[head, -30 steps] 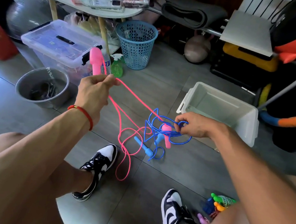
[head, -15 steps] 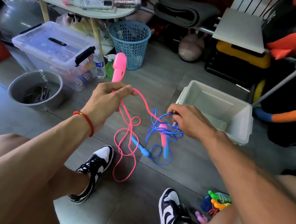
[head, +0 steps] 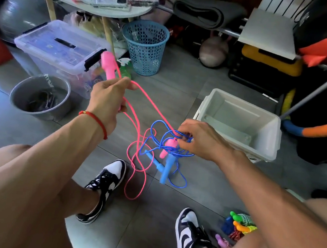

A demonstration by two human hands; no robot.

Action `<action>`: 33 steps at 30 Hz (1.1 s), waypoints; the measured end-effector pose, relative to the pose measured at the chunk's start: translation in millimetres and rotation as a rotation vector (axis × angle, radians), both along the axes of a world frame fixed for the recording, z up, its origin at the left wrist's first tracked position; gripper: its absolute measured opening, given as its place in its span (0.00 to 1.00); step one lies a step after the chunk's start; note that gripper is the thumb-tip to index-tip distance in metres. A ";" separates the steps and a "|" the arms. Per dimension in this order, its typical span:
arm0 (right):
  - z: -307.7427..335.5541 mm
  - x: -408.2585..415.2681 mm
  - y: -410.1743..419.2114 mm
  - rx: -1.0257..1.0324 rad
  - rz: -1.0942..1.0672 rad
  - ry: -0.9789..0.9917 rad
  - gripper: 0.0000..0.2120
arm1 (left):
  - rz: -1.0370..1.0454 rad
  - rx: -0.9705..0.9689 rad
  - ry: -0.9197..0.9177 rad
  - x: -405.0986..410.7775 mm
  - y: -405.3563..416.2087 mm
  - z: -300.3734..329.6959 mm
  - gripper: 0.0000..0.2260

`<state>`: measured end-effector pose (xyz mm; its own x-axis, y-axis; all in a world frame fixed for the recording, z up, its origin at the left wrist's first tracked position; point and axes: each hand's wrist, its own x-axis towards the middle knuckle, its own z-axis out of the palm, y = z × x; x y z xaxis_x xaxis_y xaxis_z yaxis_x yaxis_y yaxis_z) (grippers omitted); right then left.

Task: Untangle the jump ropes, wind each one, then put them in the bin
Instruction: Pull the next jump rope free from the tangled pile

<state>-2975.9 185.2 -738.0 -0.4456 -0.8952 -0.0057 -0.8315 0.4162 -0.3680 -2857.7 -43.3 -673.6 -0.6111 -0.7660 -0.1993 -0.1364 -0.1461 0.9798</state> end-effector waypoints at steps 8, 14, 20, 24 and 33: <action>-0.3 34.9 0.2 -0.075 0.369 0.387 0.11 | 0.210 0.179 -0.060 2.3 -21.2 2.4 0.01; -12.6 41.2 3.9 0.104 0.296 0.317 0.14 | -0.002 0.242 0.017 3.0 -8.4 7.2 0.15; -11.3 43.7 2.3 0.042 -0.173 -0.224 0.17 | -0.227 0.241 0.107 2.6 3.8 14.3 0.07; -14.4 34.0 3.5 0.053 -0.347 -0.274 0.13 | -0.379 0.208 0.157 6.0 22.6 19.4 0.10; -19.4 41.3 -7.3 0.148 -0.061 -0.451 0.07 | -0.477 0.185 0.226 5.5 30.0 18.5 0.15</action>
<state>-2934.6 177.9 -757.4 -0.4212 -0.8425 -0.3357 -0.5748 0.5343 -0.6198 -2852.1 -13.3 -655.1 -0.9246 -0.3587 -0.1282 -0.0191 -0.2924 0.9561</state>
